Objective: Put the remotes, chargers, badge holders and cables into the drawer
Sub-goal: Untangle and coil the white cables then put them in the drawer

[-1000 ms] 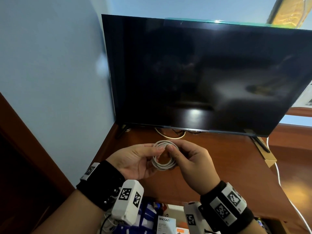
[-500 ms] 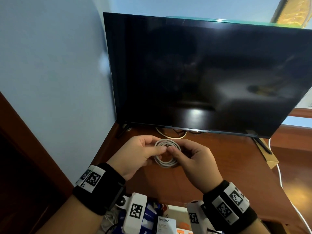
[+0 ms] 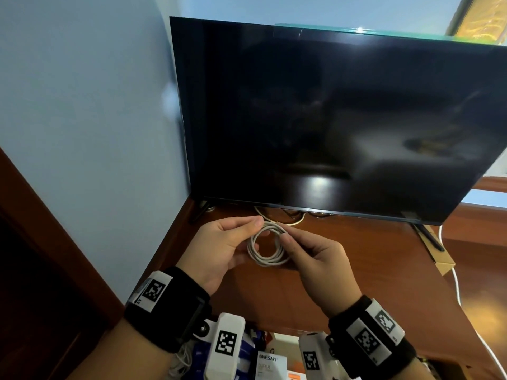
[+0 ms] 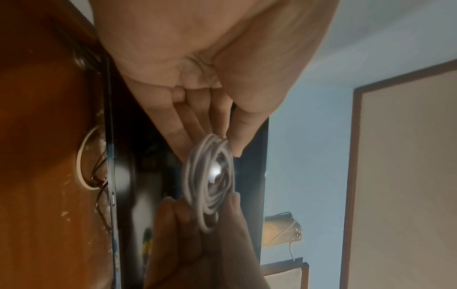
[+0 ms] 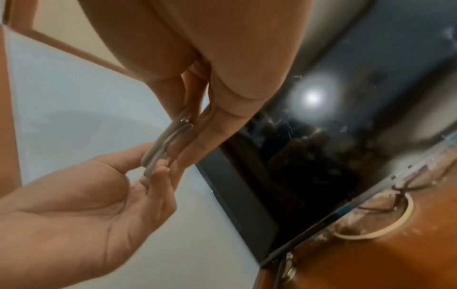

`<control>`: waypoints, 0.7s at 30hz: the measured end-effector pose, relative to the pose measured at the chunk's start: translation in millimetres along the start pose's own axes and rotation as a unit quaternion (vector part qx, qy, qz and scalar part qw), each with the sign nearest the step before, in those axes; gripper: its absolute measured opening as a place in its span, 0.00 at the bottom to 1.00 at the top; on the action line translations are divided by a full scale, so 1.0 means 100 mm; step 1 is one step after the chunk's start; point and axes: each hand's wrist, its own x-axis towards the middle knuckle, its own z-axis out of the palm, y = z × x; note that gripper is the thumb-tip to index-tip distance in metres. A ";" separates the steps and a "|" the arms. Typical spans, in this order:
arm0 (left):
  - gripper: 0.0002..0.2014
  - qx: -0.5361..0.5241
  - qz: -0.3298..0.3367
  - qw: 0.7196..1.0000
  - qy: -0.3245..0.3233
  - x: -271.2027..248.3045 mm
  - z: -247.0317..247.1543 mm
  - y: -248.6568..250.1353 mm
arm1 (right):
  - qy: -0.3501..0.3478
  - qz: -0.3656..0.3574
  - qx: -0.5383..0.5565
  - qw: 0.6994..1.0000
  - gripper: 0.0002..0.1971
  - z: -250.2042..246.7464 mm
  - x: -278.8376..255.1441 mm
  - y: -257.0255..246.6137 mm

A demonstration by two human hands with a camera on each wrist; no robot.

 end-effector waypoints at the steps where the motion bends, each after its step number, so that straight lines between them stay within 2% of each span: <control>1: 0.11 -0.008 -0.002 1.000 0.003 0.00 0.00 -0.01 | 0.001 0.009 0.017 1.000 0.13 0.01 0.00 0.01; 5: 0.12 -0.029 0.005 0.999 0.025 0.00 -0.04 -0.08 | -0.006 0.049 0.074 0.996 0.14 0.04 0.00 0.02; 11: 0.17 -0.026 0.051 0.995 0.083 -0.08 -0.15 -0.19 | -0.034 0.092 0.108 0.989 0.13 0.13 -0.02 0.02; 21: 0.16 0.006 0.105 0.975 0.197 -0.21 -0.64 -0.35 | -0.092 0.104 0.042 0.989 0.10 0.52 -0.07 0.24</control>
